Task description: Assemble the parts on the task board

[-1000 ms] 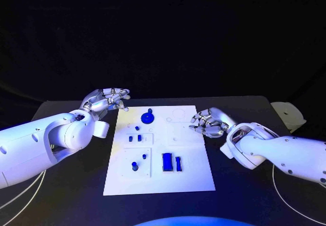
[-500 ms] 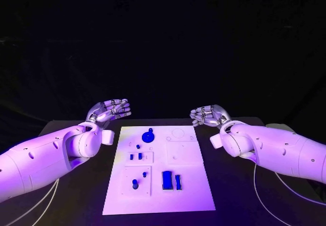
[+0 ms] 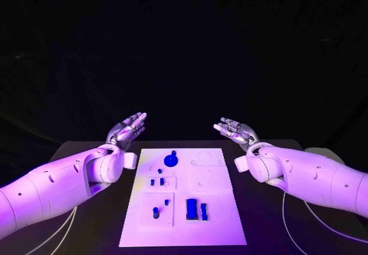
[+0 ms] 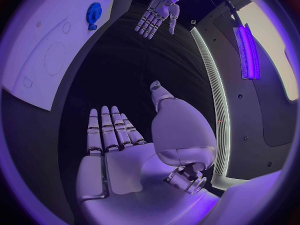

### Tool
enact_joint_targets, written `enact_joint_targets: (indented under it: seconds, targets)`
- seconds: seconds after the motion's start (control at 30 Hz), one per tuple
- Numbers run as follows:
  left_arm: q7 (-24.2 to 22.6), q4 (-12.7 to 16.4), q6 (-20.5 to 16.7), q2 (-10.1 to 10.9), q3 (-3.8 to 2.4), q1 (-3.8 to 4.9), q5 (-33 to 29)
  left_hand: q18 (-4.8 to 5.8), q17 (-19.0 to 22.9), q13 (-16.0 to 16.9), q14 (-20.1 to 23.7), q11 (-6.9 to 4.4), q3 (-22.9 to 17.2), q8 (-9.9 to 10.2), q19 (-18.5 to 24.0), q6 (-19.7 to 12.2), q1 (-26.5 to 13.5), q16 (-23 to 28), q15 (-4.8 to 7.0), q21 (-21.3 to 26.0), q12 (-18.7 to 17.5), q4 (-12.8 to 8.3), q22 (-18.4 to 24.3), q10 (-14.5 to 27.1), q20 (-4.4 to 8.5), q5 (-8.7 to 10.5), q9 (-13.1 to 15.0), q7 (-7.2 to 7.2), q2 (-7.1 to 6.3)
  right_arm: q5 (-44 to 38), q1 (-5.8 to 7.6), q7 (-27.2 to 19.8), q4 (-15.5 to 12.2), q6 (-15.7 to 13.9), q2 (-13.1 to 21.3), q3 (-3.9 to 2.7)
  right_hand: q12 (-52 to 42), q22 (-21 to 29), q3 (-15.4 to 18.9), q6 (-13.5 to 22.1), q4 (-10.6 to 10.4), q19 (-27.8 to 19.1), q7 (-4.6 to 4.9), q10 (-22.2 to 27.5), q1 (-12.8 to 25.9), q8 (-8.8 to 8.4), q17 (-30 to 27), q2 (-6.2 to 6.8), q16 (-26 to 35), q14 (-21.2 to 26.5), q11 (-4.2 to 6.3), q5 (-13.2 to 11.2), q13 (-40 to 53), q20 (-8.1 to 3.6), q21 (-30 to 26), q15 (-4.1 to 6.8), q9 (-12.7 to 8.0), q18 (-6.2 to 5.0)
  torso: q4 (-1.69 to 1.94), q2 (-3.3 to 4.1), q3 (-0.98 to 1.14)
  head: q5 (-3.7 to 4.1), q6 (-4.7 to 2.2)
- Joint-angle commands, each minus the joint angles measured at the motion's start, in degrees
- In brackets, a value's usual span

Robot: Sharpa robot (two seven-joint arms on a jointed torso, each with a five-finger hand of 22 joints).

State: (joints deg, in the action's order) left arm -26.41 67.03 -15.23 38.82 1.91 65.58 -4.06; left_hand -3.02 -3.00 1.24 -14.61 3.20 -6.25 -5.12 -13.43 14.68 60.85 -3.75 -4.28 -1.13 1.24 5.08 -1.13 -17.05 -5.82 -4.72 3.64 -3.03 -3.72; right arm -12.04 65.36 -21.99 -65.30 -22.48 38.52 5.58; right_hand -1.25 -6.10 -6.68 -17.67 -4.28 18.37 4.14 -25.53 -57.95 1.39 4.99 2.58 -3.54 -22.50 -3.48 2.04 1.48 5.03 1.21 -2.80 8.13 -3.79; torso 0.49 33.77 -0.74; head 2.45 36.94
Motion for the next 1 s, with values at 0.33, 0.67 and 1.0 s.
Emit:
enact_joint_targets:
  seconds: [0.33, 0.67, 1.0]
  targets:
    - [-2.23, 14.33, -18.39, 3.57, -1.21, -3.35, 2.63, 3.02, 3.00, -1.24, 14.61, -3.20, 6.25, 5.12, 13.43, -14.68, -60.85, 3.75, 4.28, 1.13, -1.24, -5.08, 1.13, 17.05, 5.82, 4.72, -3.64, 3.03, 3.72, 8.29, -3.53, -5.45, -16.71, -14.96, 4.13, -3.74, 1.25, 6.10, 6.68, 17.67, 4.28, -18.37, -4.14, 25.53, 57.95, -1.39, -4.99, -2.58, 3.54, 22.50, 3.48, -2.04, -1.48, -5.03, -1.21, 2.80, -8.13, 3.79, -0.49, -2.59, 0.74, -2.45, -2.56]
    - [-3.33, 22.50, -28.38, 5.76, -1.88, -5.32, 3.99, 3.02, 3.00, -1.24, 14.61, -3.20, 6.25, 5.12, 13.43, -14.68, -60.85, 3.75, 4.28, 1.13, -1.24, -5.08, 1.13, 17.05, 5.82, 4.72, -3.64, 3.03, 3.72, 12.00, -5.18, -7.78, -24.57, -21.56, 6.15, -5.56, 1.25, 6.10, 6.68, 17.67, 4.28, -18.37, -4.14, 25.53, 57.95, -1.39, -4.99, -2.58, 3.54, 22.50, 3.48, -2.04, -1.48, -5.03, -1.21, 2.80, -8.13, 3.79, -0.49, -2.59, 0.74, -2.45, -2.56]
    - [-3.39, 22.92, -28.88, 5.88, -1.91, -5.42, 4.06, 3.02, 3.00, -1.24, 14.61, -3.20, 6.25, 5.12, 13.43, -14.68, -60.85, 3.75, 4.28, 1.13, -1.24, -5.08, 1.13, 17.05, 5.82, 4.72, -3.64, 3.03, 3.72, 12.04, -5.20, -7.81, -24.66, -21.64, 6.17, -5.58, 1.25, 6.10, 6.68, 17.67, 4.28, -18.37, -4.14, 25.53, 57.95, -1.39, -4.99, -2.58, 3.54, 22.50, 3.48, -2.04, -1.48, -5.03, -1.21, 2.80, -8.13, 3.79, -0.49, -2.59, 0.74, -2.45, -2.56]
